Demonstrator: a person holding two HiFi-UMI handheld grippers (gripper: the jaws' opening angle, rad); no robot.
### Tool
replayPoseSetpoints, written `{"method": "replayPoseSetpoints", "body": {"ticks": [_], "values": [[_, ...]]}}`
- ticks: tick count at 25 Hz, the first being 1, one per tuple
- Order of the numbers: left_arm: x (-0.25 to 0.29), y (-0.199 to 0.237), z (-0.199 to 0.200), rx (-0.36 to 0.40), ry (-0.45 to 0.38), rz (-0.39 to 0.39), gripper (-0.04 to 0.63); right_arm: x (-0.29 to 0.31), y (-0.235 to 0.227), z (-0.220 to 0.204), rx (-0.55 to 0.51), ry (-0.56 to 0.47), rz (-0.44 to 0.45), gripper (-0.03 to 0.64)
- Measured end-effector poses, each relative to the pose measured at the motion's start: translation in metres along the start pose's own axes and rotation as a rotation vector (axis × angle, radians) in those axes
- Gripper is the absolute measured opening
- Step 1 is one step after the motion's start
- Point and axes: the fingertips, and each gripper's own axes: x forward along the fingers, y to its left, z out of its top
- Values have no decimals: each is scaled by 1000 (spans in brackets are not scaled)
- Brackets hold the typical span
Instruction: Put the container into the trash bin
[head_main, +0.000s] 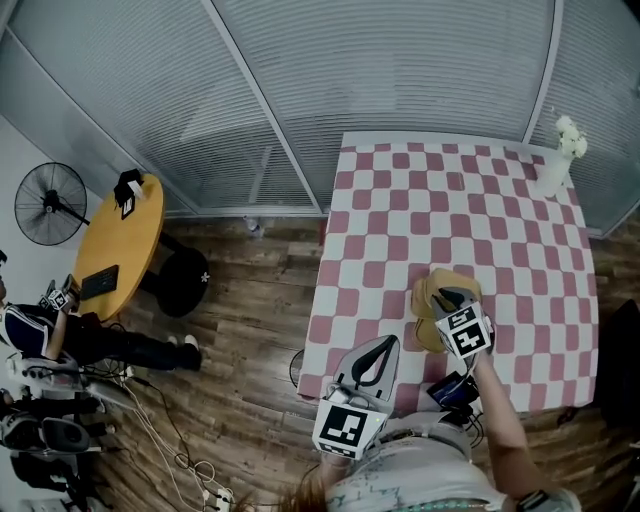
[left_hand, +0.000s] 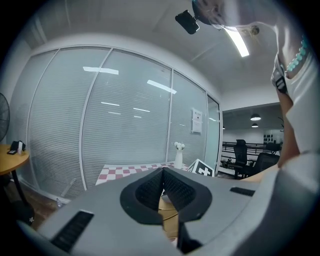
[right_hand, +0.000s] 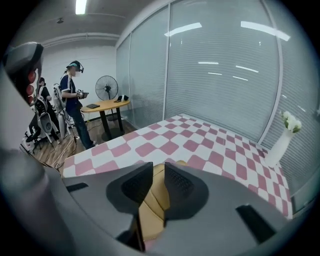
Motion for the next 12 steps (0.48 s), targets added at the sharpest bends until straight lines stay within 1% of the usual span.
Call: {"method": "replayPoseSetpoints", "body": {"ticks": [3,7,9,12], "values": [[4,-1,-1,1,7,-2,6,13,-5,-5,10,48,-11,65],[5,0,-1,-3,4,3,6,25,-5,-13,21,118,0,66],[6,0,-2,-6,2,8,6,28,-6,-16,22,134,-4,65],[5,1,-2,-15,0,15,6,31,-7,-13,26,130,4,61]]}}
